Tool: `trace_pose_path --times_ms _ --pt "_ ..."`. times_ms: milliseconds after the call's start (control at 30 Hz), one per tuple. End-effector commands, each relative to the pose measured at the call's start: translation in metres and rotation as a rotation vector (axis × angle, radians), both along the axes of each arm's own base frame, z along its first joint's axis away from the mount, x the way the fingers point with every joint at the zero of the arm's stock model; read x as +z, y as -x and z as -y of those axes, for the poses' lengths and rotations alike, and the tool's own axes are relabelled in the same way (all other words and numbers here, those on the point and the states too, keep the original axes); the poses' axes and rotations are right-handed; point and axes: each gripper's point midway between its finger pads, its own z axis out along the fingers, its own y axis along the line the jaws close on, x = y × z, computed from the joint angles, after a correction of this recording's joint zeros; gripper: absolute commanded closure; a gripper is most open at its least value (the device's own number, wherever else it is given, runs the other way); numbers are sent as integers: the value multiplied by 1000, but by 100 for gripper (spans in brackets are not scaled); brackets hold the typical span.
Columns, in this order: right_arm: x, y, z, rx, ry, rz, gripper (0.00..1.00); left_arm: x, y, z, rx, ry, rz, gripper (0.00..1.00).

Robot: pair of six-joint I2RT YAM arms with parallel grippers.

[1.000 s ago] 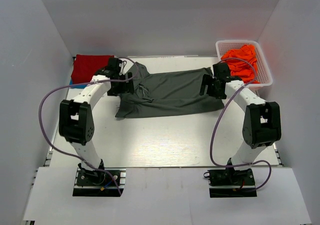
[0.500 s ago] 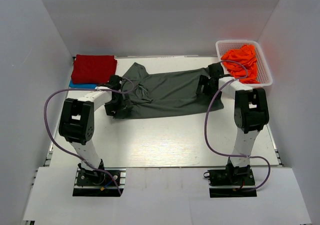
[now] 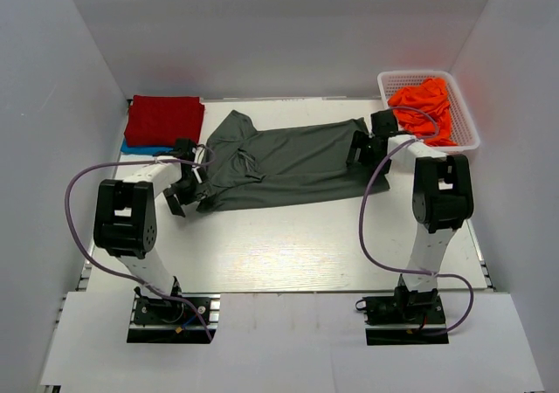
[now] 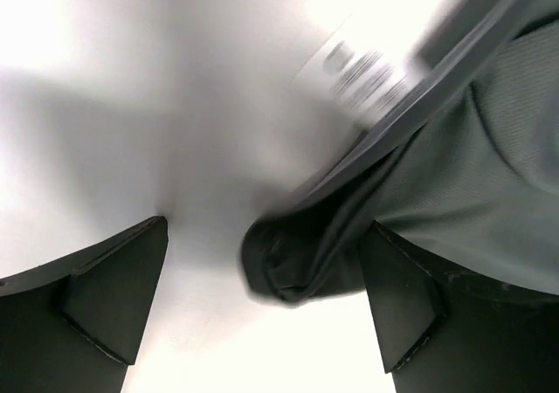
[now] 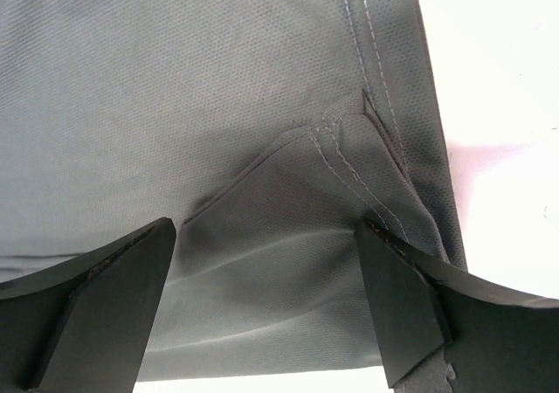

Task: Fold and stack the t-shirts
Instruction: Fold the flattened tshirt in 1/3 of the way

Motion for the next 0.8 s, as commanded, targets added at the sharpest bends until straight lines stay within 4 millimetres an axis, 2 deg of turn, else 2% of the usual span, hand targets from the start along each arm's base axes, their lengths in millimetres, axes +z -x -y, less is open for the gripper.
trace_pose_path --times_ms 0,33,67,200,233,300,367,400,500,567,600,633,700,733,767 --pt "15 -1 13 -3 -13 49 10 28 28 -14 20 -49 -38 0" --pt "20 -1 13 2 -13 59 10 33 31 -16 22 -62 -46 0" --pt "24 -2 12 9 -1 70 10 33 43 -23 26 -97 -93 0" --pt "68 -7 13 18 1 177 10 39 69 -43 88 -201 -200 0" --pt "72 -5 13 24 7 186 10 40 74 -47 88 -220 -217 0" --pt "90 -4 9 46 -7 230 10 51 66 -46 92 -215 -179 0" --pt "98 -1 -1 87 -35 250 10 66 48 -39 96 -171 -82 0" --pt "105 2 -6 103 -44 265 10 77 32 -36 99 -155 -27 0" --pt "108 10 -19 138 -75 273 10 104 -6 -21 91 -68 111 0" --pt "107 16 -26 156 -88 273 10 110 -20 8 16 40 151 0" --pt "103 21 -31 171 -97 261 10 108 -26 19 -3 97 160 0" --pt "101 23 -33 174 -100 255 10 110 -37 44 -62 232 196 0" --pt "89 32 -38 182 -109 225 10 105 -38 69 -121 346 217 0" --pt "80 36 -39 184 -108 202 10 106 -47 89 -161 426 260 0" --pt "74 38 -40 180 -114 186 10 97 -41 97 -164 452 244 0"
